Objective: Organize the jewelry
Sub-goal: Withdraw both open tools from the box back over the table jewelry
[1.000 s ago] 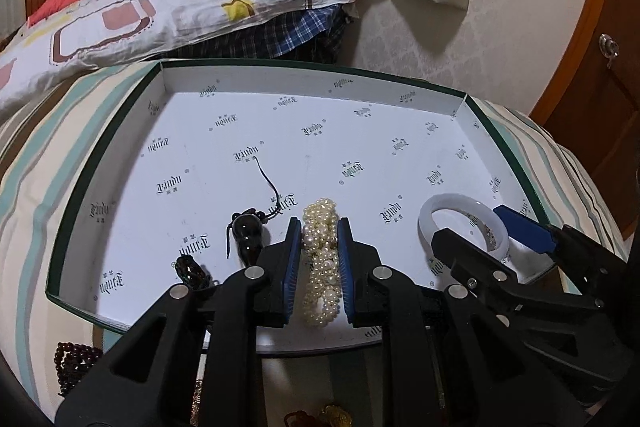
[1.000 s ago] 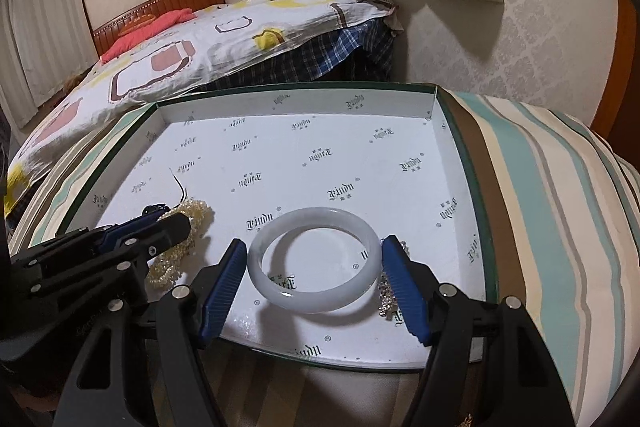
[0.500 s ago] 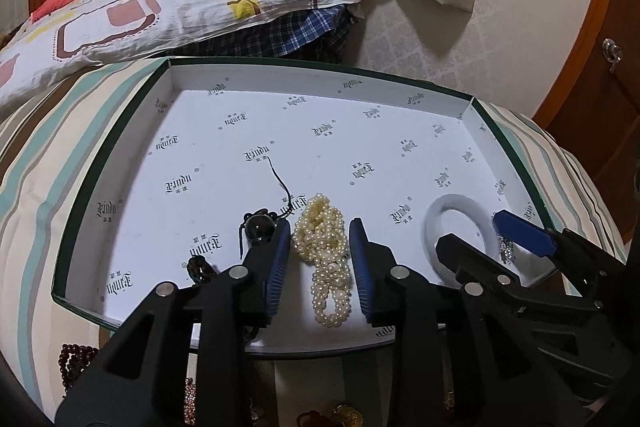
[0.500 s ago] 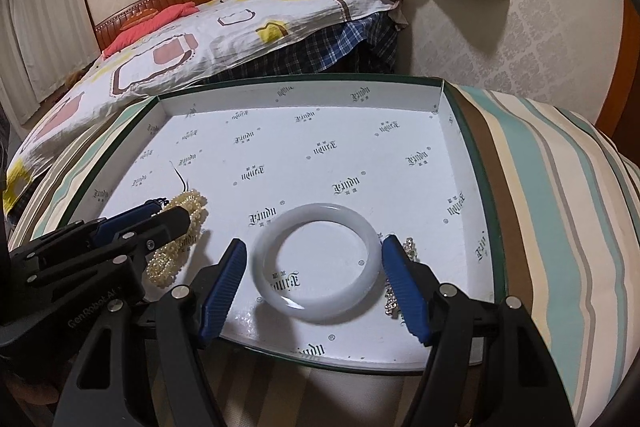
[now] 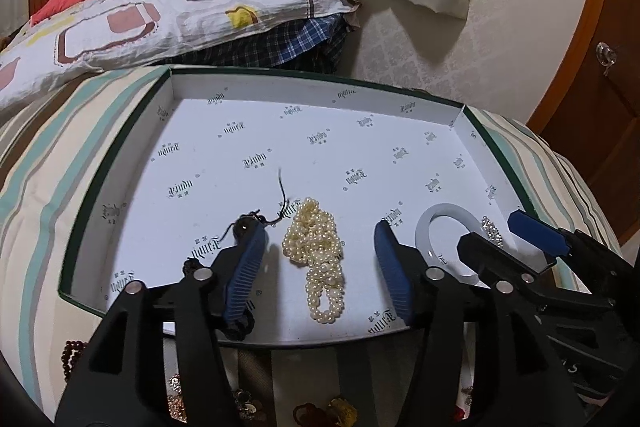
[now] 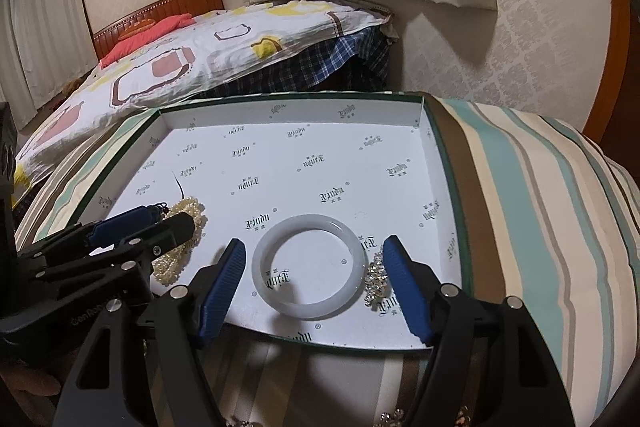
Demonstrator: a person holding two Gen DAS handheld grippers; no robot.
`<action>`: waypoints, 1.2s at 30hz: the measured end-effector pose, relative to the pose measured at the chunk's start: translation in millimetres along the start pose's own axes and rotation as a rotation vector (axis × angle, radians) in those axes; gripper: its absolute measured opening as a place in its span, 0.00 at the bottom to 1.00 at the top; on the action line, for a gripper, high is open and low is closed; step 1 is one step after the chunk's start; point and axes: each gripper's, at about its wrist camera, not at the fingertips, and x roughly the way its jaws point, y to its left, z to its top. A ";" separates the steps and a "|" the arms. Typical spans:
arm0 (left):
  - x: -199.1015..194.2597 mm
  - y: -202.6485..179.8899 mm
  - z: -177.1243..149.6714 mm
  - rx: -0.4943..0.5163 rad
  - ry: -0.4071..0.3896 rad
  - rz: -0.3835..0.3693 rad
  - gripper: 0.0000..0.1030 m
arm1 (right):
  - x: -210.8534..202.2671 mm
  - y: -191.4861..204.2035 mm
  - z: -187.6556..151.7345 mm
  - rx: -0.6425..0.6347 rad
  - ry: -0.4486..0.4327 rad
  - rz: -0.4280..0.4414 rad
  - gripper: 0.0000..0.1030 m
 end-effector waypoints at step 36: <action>-150.1 28.0 -82.3 -0.012 -0.188 0.126 0.63 | -90.2 23.0 -78.3 0.032 -0.095 -0.003 0.59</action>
